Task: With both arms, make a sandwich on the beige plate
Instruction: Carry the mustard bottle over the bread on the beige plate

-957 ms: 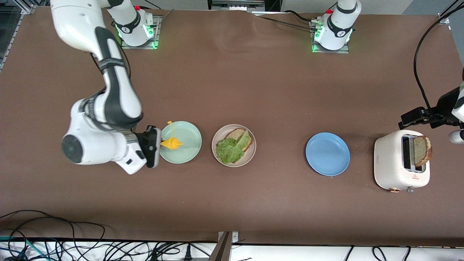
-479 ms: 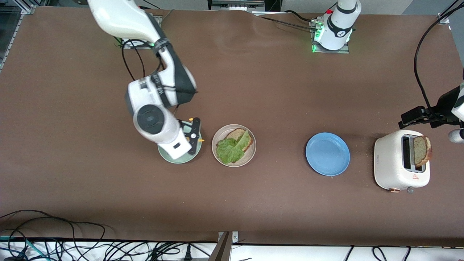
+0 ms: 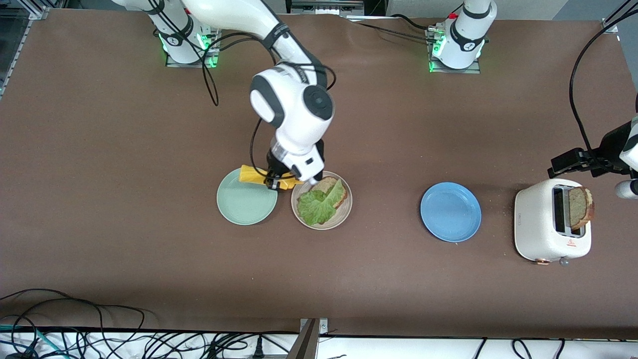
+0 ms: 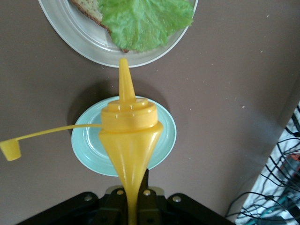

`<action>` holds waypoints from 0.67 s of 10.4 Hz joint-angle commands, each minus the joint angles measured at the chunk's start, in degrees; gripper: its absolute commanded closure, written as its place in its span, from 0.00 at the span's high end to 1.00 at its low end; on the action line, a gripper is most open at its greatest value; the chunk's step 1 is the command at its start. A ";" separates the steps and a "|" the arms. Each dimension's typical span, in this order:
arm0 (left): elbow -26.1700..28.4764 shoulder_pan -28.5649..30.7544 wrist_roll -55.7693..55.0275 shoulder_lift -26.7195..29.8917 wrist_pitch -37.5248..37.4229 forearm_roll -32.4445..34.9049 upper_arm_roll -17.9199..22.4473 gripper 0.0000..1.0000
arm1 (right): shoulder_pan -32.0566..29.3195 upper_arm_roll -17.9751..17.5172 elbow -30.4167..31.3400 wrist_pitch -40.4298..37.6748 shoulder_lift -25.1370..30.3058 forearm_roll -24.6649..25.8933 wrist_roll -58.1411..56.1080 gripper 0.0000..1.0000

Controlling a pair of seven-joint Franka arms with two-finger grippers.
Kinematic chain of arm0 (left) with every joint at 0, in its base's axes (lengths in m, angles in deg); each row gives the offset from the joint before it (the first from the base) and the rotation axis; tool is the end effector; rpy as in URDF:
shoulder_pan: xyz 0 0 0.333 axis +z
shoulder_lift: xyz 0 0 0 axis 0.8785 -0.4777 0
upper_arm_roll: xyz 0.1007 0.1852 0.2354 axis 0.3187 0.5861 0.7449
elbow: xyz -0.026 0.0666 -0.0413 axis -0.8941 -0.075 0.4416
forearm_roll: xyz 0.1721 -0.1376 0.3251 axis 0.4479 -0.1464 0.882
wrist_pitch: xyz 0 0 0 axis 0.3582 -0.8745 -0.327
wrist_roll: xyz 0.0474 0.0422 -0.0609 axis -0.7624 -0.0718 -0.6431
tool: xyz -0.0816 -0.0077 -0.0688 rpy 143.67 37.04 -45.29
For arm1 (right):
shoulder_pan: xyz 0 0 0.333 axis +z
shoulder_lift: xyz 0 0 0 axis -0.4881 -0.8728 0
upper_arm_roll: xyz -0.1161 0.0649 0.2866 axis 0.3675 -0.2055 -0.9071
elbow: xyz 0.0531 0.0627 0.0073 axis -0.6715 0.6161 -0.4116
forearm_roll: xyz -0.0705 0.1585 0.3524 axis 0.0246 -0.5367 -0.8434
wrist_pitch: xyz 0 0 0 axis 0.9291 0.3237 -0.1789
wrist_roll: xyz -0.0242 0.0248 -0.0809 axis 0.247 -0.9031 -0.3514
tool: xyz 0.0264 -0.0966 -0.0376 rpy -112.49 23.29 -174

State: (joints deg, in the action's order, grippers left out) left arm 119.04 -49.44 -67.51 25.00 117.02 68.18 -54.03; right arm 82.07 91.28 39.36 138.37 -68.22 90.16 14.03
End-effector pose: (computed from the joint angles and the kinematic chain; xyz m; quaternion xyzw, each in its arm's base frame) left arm 0.6419 0.0183 0.5801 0.9992 0.0352 -0.0016 0.0168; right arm 0.5576 0.4797 0.3485 0.6952 0.6682 -0.0777 0.2533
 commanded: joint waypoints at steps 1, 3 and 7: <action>-0.07 0.19 1.11 0.15 -0.68 -0.57 0.19 1.00 | 1.54 0.93 1.36 -0.53 -0.36 5.56 2.78 0.00; -0.06 0.28 1.28 0.15 -0.68 -0.57 0.11 1.00 | 1.72 0.93 1.63 -1.24 -0.36 6.54 2.80 0.00; 0.29 0.19 1.28 0.15 -0.68 -0.57 0.11 1.00 | 1.29 1.10 1.37 -2.73 0.33 6.02 2.27 0.00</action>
State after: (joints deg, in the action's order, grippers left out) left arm 119.15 -49.43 -67.50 24.84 116.93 68.18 -53.94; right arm 83.13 91.94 40.51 137.11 -69.23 95.33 16.27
